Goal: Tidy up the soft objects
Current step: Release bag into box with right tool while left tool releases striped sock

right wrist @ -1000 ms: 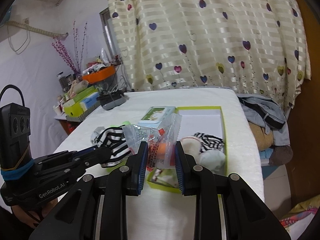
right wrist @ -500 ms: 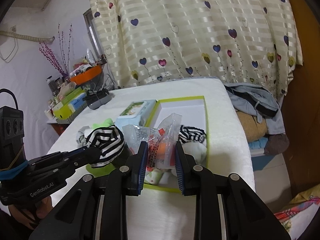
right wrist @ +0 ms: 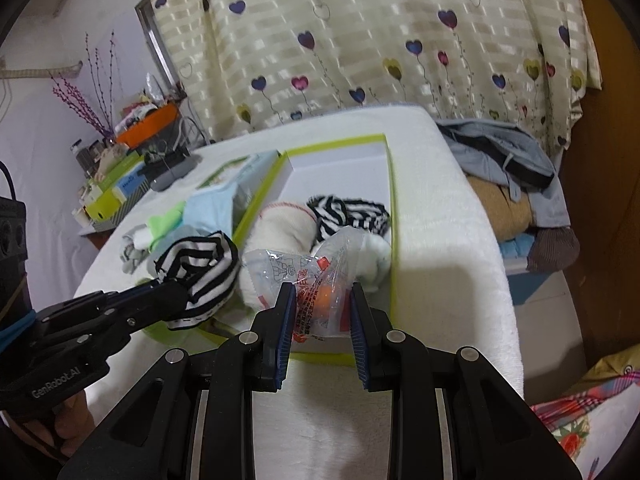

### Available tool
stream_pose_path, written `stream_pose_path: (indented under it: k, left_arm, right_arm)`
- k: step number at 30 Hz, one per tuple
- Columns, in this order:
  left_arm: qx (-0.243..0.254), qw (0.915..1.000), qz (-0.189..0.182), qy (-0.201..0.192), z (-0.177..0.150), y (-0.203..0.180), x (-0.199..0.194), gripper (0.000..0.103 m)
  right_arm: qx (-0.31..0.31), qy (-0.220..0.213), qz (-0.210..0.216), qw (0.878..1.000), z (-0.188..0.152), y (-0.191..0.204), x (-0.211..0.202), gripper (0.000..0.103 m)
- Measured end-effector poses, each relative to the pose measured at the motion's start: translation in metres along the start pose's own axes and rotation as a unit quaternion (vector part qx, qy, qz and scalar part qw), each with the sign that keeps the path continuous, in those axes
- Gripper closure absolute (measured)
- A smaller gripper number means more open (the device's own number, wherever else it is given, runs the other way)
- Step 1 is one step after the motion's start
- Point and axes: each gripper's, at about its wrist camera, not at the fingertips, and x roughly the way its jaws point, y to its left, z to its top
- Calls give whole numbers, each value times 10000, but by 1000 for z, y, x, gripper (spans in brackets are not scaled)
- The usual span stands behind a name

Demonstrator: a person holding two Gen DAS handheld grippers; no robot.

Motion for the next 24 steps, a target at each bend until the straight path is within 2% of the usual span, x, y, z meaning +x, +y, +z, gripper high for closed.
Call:
stream_pose_path:
  k: [8,24]
  left_arm:
    - [-37,9998,4,181,0,4,16,91]
    - [-53,9994,61,331,14,8,43,91]
  right_arm:
    - [-63,186,-104,9998,2,-4,20,76]
    - [-285,192,-298,9990,28,-6,48,76]
